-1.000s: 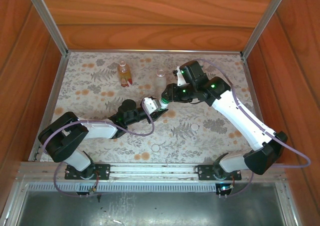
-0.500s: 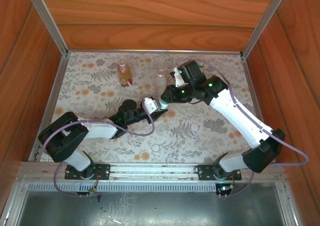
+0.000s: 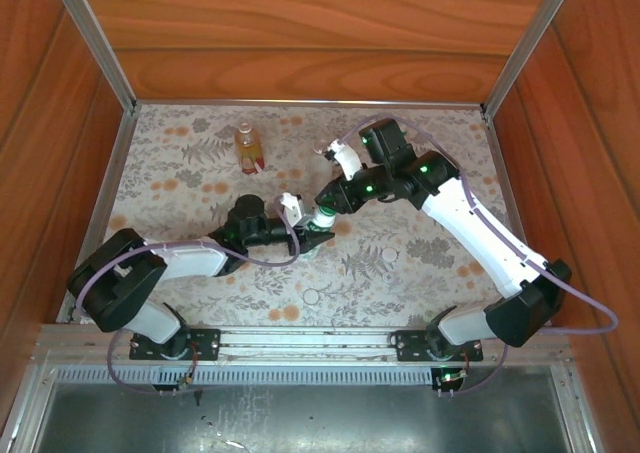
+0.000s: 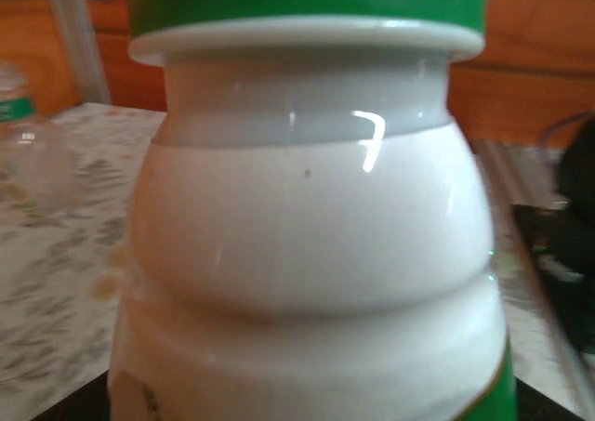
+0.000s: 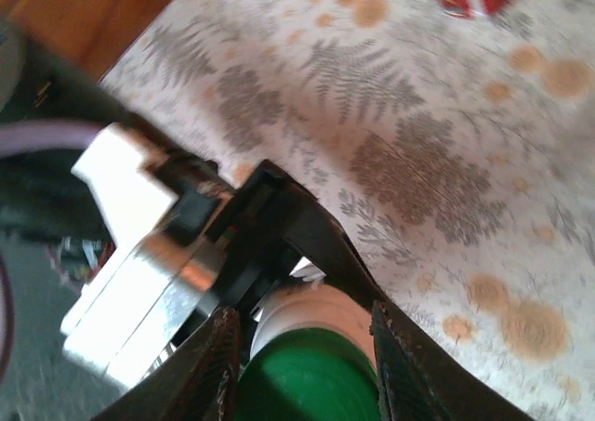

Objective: Screw on the bottle caps

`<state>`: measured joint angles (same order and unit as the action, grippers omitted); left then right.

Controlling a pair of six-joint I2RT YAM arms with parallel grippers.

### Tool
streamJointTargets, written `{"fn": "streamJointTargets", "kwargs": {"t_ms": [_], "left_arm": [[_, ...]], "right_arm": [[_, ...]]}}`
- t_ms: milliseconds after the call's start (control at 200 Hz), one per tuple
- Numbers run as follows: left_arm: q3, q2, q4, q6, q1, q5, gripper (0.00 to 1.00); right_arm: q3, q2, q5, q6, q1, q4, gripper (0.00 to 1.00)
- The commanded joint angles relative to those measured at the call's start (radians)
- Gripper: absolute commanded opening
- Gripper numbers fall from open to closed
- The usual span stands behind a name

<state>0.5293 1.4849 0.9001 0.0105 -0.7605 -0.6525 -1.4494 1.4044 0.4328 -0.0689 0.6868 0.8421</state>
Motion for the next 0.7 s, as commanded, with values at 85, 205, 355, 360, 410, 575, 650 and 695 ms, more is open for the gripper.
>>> {"fn": "streamJointTargets", "kwargs": {"t_ms": [85, 205, 355, 360, 410, 575, 650, 695], "left_arm": [[0.009, -0.081, 0.062, -0.137, 0.03, -0.165, 0.53], [0.006, -0.086, 0.062, -0.141, 0.037, -0.129, 0.53], [0.006, -0.054, 0.062, -0.131, 0.054, -0.184, 0.53], [0.007, -0.054, 0.062, -0.132, 0.055, -0.189, 0.53], [0.013, -0.047, 0.06, -0.142, 0.06, -0.239, 0.53], [0.029, -0.052, 0.06, -0.148, 0.064, -0.341, 0.53], [0.031, -0.063, 0.06, -0.14, 0.064, -0.359, 0.53], [0.03, -0.067, 0.06, -0.134, 0.064, -0.358, 0.53]], "right_arm": [[-0.05, 0.014, 0.231, -0.389, 0.013, 0.205, 0.18], [-0.082, 0.033, 0.173, -0.35, 0.012, 0.199, 0.3], [-0.015, -0.04, 0.145, -0.244, 0.012, 0.039, 0.51], [-0.012, -0.045, 0.144, -0.242, 0.011, 0.033, 0.51], [0.035, -0.082, 0.139, -0.212, 0.007, -0.037, 0.57], [0.146, -0.162, 0.219, -0.215, -0.015, -0.149, 0.65], [0.159, -0.162, 0.242, -0.188, -0.033, -0.161, 0.65], [0.154, -0.156, 0.266, -0.178, -0.039, -0.158, 0.63]]}}
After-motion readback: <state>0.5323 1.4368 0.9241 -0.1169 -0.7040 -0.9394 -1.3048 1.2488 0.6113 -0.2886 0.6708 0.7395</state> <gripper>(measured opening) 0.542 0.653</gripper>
